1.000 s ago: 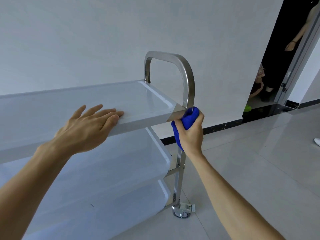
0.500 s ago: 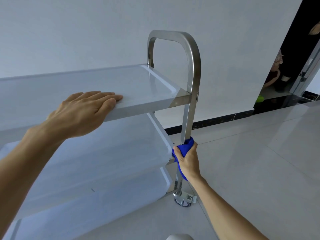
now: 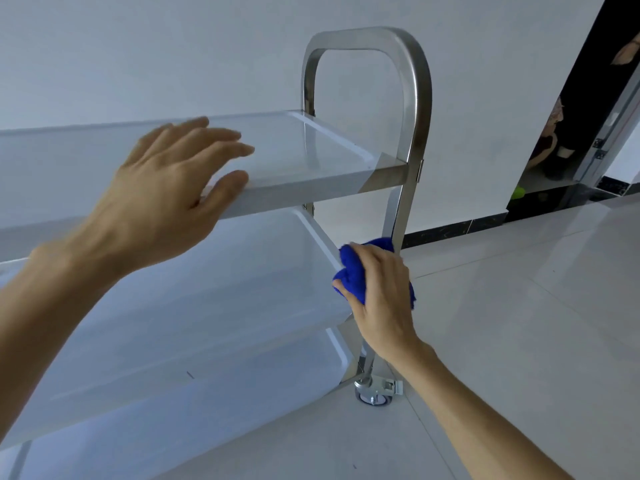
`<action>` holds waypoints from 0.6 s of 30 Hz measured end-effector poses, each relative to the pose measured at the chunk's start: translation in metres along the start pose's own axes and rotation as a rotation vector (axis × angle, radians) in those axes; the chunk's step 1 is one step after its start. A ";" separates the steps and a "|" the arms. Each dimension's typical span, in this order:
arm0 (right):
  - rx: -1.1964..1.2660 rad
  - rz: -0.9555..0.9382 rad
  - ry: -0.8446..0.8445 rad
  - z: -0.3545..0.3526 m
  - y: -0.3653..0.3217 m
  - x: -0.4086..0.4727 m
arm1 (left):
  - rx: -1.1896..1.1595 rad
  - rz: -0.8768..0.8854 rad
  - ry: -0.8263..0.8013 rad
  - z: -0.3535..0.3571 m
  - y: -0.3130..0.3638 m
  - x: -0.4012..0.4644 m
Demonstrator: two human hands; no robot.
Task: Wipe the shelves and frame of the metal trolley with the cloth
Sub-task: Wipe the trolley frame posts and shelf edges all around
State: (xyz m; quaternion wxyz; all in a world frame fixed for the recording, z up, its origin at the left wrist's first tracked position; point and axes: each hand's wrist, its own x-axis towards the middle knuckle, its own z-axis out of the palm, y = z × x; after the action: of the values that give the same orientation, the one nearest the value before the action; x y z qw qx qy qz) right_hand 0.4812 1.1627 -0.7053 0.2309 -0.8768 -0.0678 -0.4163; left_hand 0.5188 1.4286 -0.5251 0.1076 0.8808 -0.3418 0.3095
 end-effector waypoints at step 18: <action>-0.102 0.163 0.030 0.071 -0.012 -0.044 | 0.110 -0.497 -0.083 0.118 -0.063 -0.246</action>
State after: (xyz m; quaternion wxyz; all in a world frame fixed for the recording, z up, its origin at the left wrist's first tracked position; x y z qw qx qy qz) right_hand 0.4985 1.2091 -0.7732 0.2198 -0.8837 0.0285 -0.4122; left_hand 0.4750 1.5593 -0.7681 0.1183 0.9543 -0.1014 0.2551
